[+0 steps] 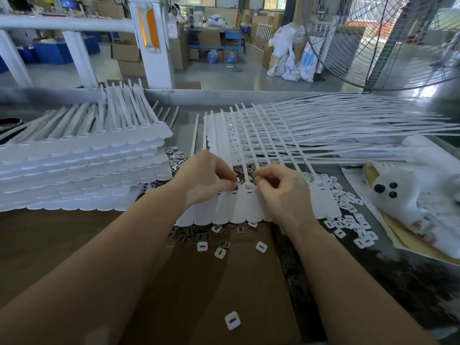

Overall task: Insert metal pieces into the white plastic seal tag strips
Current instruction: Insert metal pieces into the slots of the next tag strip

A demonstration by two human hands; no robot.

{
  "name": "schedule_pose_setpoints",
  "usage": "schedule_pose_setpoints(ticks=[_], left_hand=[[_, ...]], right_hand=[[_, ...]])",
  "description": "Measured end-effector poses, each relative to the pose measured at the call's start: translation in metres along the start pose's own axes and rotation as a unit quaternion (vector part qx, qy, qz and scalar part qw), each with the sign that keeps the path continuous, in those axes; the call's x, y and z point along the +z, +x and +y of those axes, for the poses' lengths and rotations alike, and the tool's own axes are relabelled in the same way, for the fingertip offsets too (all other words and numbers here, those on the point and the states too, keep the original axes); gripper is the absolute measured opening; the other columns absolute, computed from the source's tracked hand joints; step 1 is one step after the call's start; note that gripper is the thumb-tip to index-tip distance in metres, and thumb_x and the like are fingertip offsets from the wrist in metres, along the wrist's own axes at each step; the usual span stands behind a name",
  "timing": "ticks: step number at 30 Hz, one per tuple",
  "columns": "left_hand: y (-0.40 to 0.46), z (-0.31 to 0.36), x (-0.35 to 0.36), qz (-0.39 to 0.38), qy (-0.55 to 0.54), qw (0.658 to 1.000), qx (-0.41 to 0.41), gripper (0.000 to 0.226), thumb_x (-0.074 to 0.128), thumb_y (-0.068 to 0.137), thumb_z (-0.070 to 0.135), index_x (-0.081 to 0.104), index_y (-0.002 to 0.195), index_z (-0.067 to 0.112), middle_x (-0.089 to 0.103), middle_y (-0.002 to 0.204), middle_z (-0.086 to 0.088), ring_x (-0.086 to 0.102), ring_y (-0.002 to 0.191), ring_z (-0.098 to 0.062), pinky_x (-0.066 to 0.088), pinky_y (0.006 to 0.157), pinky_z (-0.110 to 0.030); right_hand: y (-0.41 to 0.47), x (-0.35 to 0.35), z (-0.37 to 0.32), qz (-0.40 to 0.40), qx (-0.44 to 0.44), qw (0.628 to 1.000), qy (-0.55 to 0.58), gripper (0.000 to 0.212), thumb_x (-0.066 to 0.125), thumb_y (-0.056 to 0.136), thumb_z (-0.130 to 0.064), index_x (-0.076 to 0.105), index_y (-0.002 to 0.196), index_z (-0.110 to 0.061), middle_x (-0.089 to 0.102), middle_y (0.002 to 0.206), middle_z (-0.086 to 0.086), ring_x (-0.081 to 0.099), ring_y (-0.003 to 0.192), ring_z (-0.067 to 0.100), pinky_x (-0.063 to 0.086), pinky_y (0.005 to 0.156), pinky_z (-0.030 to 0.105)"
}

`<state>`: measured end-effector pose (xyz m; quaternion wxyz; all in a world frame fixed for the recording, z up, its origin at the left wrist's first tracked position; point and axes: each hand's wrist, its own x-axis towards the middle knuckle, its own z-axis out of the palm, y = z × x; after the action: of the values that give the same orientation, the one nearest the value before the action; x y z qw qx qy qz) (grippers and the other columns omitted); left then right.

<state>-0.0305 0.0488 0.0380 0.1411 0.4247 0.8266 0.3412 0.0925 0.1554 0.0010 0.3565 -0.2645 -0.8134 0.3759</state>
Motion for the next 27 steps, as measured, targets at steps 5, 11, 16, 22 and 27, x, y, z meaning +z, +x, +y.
schedule_pose_setpoints(ticks=[5,11,16,22,27], left_hand=[[-0.001,-0.001,0.003,0.029,0.064,0.997,0.025,0.008,0.075,0.076,0.021,0.075,0.082,0.027,0.057,0.07,0.023,0.053,0.068,0.003,0.034,0.057,-0.007],[-0.002,-0.002,0.006,0.033,0.104,0.993,0.039,0.008,0.07,0.081,0.022,0.069,0.076,0.027,0.054,0.071,0.019,0.048,0.067,0.0,0.035,0.06,-0.016],[0.001,0.003,0.008,0.04,0.051,0.997,0.029,0.01,0.065,0.086,0.02,0.074,0.088,0.016,0.066,0.084,0.003,0.058,0.078,-0.013,0.045,0.07,-0.024],[0.007,0.018,0.014,-0.012,0.032,0.999,0.026,0.013,0.063,0.087,0.019,0.073,0.09,0.012,0.069,0.085,-0.004,0.062,0.082,-0.019,0.049,0.075,-0.029],[0.01,0.023,0.012,-0.038,0.055,0.998,0.018,0.008,0.066,0.085,0.021,0.073,0.084,0.017,0.069,0.086,-0.003,0.062,0.084,-0.02,0.051,0.078,-0.032]], right_hand=[[0.0,0.0,0.0,-0.002,0.003,1.0,-0.002,0.011,0.062,0.086,-0.012,0.071,0.088,-0.018,0.066,0.079,-0.01,0.061,0.082,0.007,0.049,0.077,0.02],[-0.001,0.0,-0.001,-0.002,-0.003,1.0,-0.009,0.011,0.062,0.086,-0.012,0.071,0.088,-0.018,0.066,0.08,-0.01,0.061,0.082,0.007,0.049,0.078,0.02],[-0.001,0.0,-0.002,-0.002,0.0,1.0,-0.01,0.011,0.062,0.086,-0.012,0.071,0.088,-0.017,0.064,0.078,-0.012,0.061,0.081,0.007,0.048,0.077,0.02],[-0.001,-0.002,-0.002,-0.001,-0.003,1.0,0.006,0.011,0.062,0.085,-0.01,0.071,0.087,-0.016,0.067,0.079,-0.007,0.062,0.081,0.009,0.051,0.078,0.025],[0.0,-0.003,-0.001,0.003,0.016,0.999,0.043,0.012,0.062,0.085,-0.009,0.071,0.087,-0.016,0.069,0.082,-0.003,0.063,0.082,0.011,0.052,0.079,0.03]])
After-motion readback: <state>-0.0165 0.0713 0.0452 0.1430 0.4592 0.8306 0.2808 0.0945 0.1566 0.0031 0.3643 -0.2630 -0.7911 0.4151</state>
